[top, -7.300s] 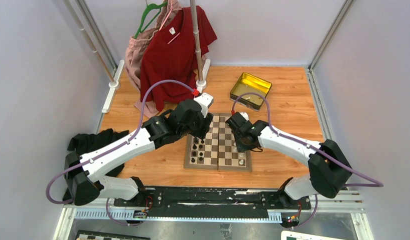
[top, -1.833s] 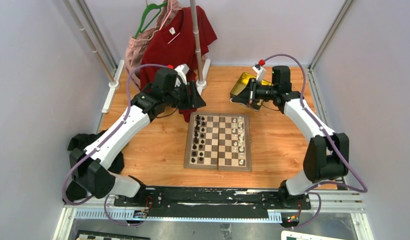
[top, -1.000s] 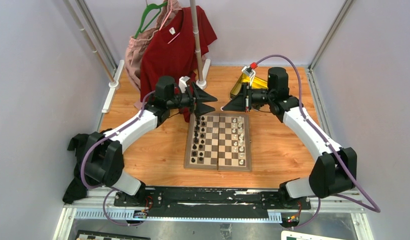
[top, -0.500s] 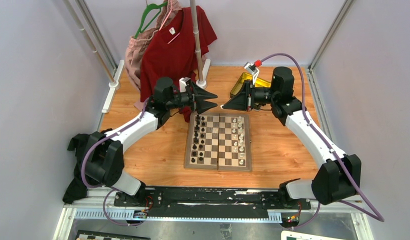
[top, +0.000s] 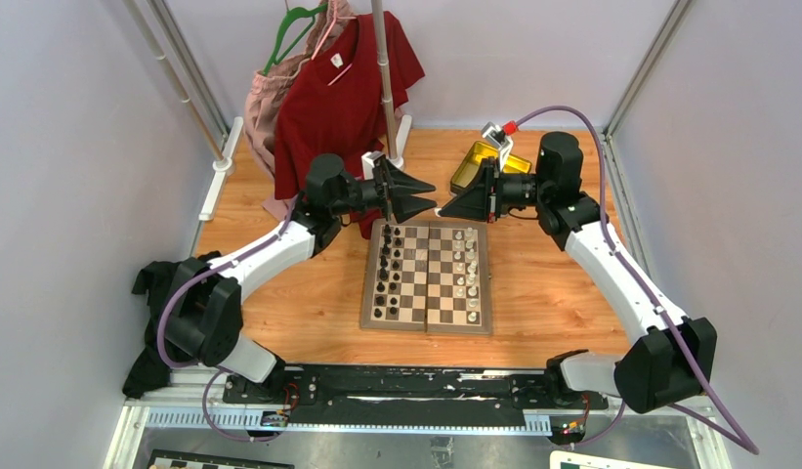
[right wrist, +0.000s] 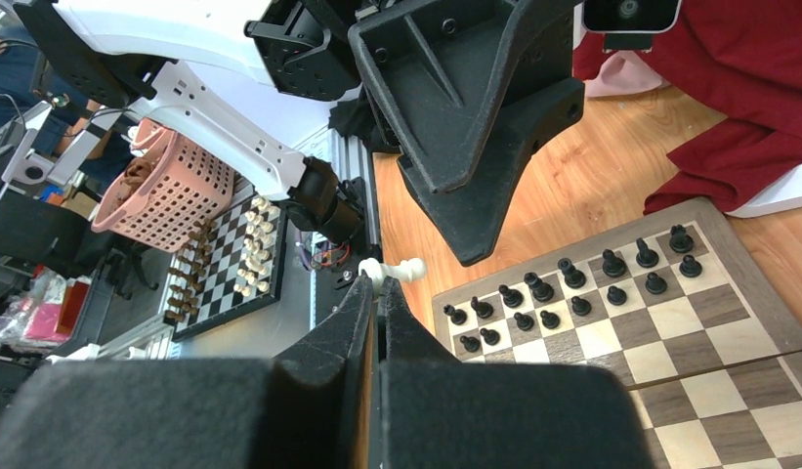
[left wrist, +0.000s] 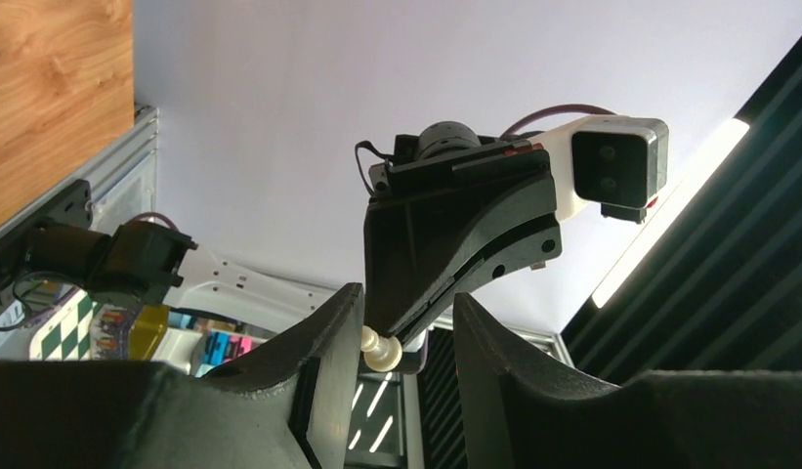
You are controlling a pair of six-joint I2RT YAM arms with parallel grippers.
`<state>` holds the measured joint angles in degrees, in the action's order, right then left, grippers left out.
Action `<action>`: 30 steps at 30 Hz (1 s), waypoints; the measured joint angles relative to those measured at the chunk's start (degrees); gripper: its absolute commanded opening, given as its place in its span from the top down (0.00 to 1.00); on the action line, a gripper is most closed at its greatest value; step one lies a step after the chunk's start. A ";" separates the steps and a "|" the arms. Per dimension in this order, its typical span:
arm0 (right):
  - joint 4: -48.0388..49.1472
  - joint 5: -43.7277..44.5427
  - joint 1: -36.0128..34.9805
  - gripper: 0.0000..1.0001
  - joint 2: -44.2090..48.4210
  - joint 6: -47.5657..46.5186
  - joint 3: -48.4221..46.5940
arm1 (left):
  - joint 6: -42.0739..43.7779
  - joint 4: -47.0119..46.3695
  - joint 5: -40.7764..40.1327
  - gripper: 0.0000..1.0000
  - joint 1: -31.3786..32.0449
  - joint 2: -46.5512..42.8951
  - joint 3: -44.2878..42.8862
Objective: Set up the chess pieces on the board
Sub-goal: Pick up the chess piece from the storage box.
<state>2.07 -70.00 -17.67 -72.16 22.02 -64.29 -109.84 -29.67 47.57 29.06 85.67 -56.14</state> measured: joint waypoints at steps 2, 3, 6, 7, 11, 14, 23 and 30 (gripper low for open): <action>-0.37 0.07 0.00 1.00 0.13 -0.85 -0.11 | -0.20 -0.11 0.00 0.56 0.00 -0.17 0.00; -0.46 0.15 0.00 1.00 0.13 -1.18 -0.17 | -0.26 -0.13 0.00 0.56 0.04 -0.35 0.00; -0.85 0.42 0.00 1.00 0.13 -1.95 -0.52 | -0.28 -0.24 0.00 0.57 0.22 -0.92 0.04; -0.92 0.50 0.00 1.00 0.13 -2.14 -0.72 | -0.28 -0.31 0.00 0.57 0.33 -1.14 0.13; -1.36 0.55 -0.11 1.00 0.13 -2.47 -1.33 | -0.28 -0.66 -0.13 0.57 0.66 -1.84 1.09; -1.51 0.57 -0.11 1.00 0.11 -2.64 -1.84 | -0.28 -0.68 -0.07 0.57 0.87 -1.86 1.88; -1.66 0.59 -0.11 1.00 0.11 -3.19 -1.99 | -0.28 -0.68 -0.09 0.57 1.95 -1.86 2.47; -1.64 0.57 -0.11 1.00 0.11 -3.45 -1.99 | -0.28 -0.68 -0.15 0.60 2.69 -1.86 2.45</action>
<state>0.43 -69.43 -17.78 -72.05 18.57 -66.28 -110.13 -30.35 47.42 31.75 83.81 -53.69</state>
